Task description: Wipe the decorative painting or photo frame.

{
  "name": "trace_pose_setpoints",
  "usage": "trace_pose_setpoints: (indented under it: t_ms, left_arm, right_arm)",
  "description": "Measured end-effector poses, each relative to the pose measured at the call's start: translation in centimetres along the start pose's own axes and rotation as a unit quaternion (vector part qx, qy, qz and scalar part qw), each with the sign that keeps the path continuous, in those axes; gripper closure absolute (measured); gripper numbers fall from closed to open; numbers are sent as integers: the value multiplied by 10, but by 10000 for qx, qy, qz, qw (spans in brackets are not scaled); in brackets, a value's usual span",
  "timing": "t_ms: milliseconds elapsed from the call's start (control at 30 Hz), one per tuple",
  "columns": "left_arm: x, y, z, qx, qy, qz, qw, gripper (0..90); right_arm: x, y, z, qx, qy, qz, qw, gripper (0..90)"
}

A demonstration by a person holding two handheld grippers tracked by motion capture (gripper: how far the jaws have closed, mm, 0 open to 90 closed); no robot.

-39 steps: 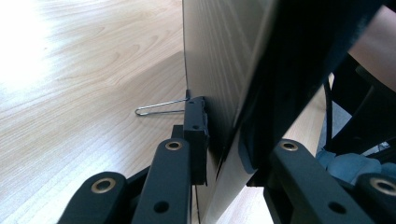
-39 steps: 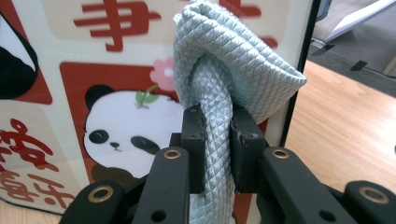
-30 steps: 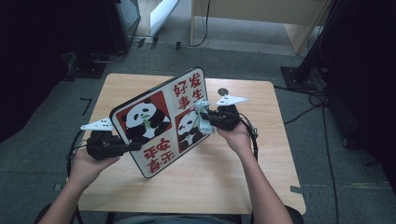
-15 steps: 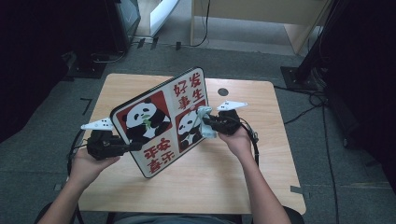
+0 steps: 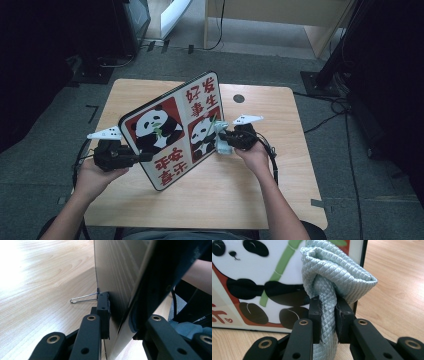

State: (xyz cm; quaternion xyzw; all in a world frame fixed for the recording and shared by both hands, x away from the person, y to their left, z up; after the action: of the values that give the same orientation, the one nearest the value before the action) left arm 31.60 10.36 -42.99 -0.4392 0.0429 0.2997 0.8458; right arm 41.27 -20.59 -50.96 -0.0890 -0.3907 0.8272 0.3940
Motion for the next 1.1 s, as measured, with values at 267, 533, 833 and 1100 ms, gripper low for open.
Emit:
trace_pose_setpoints:
  t_ms: [267,533,833,1100]
  left_arm:
    - [-1,0,0,-2,24,-9,10000,744]
    - [-1,0,-1,-1,32,-6,10000,744]
    - [-1,0,-1,-3,26,-10,10000,744]
    - [-1,0,-1,-1,19,-22,10000,745]
  right_arm:
    - [-4,8,-7,95,-80,-130,9998,784]
    - [-4,23,-14,308,-118,-230,9992,783]
    - [-5,23,-13,522,-104,-241,9983,787]
    - [-7,11,1,259,-133,-348,9990,788]
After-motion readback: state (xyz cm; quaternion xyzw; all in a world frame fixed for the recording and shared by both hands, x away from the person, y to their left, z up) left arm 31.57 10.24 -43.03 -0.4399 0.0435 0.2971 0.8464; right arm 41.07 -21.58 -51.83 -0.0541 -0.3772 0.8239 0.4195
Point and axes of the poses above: each handheld gripper's, and its own axes: z roughly backward along the jaws, y roughly out of its underside, x roughly to its left, the point moved 7 cm from there along -z, roughly forward along the jaws, and after that the axes turned 6 degrees about x, right-handed, at the moved point
